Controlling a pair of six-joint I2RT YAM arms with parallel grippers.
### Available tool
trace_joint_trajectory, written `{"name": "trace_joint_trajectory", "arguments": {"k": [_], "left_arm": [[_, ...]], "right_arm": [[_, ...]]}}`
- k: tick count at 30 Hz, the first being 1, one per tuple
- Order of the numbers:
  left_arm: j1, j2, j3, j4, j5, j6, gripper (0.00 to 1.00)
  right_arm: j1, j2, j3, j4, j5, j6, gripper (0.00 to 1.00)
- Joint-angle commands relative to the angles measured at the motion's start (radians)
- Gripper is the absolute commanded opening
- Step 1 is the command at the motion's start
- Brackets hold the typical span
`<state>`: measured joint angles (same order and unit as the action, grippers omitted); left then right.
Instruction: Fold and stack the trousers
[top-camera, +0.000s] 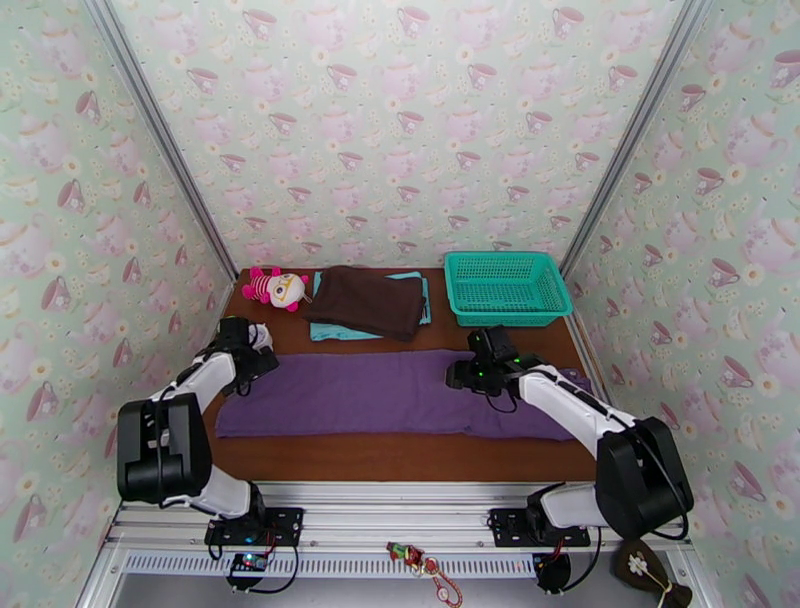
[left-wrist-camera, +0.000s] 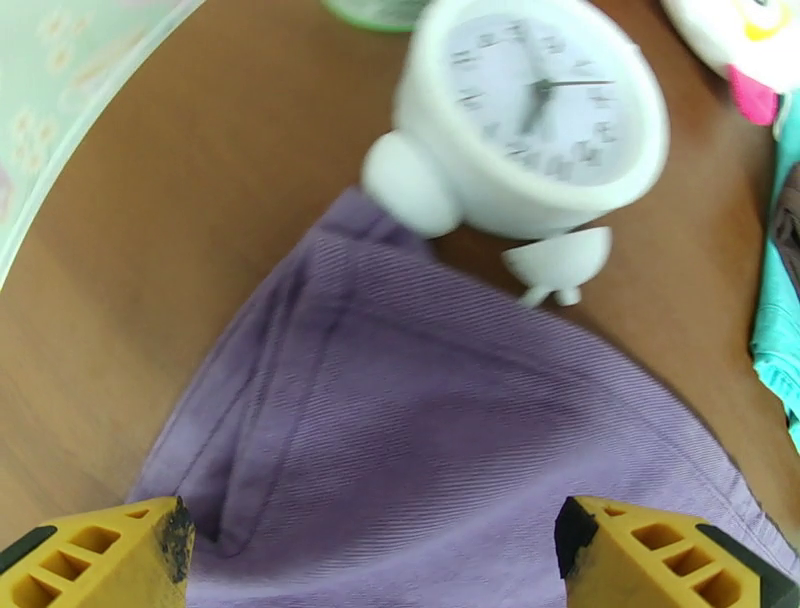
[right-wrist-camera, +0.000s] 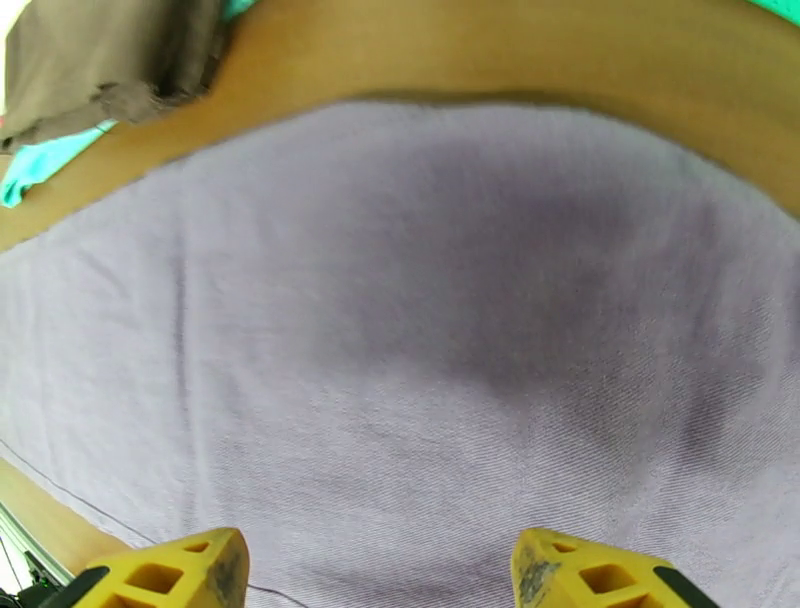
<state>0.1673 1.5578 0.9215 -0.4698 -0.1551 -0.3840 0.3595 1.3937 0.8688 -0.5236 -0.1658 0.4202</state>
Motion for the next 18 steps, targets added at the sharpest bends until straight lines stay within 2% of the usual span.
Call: {"name": "trace_joint_trajectory", "arguments": {"k": [1, 3, 7, 11, 15, 18], "left_arm": [[-0.003, 0.071, 0.050, 0.032, -0.045, 0.019, 1.00], [0.001, 0.105, 0.067, 0.042, -0.070, 0.023, 0.99], [0.011, 0.164, 0.123, 0.071, -0.064, 0.042, 0.97], [0.016, 0.218, 0.183, 0.040, -0.019, 0.039, 0.83], [0.028, 0.185, 0.146, 0.067, -0.045, 0.014, 0.78], [0.051, 0.185, 0.126, 0.087, -0.011, 0.010, 0.72]], "right_arm": [[0.000, -0.011, -0.029, 0.088, -0.060, 0.056, 0.73], [0.006, 0.002, -0.032, 0.129, -0.098, 0.081, 0.72], [0.054, 0.035, 0.022, 0.122, -0.075, 0.082, 0.73], [0.089, 0.068, 0.059, 0.120, -0.058, 0.088, 0.73], [0.097, 0.098, 0.058, 0.144, -0.068, 0.091, 0.73], [0.100, 0.129, 0.065, 0.145, -0.083, 0.083, 0.73]]}}
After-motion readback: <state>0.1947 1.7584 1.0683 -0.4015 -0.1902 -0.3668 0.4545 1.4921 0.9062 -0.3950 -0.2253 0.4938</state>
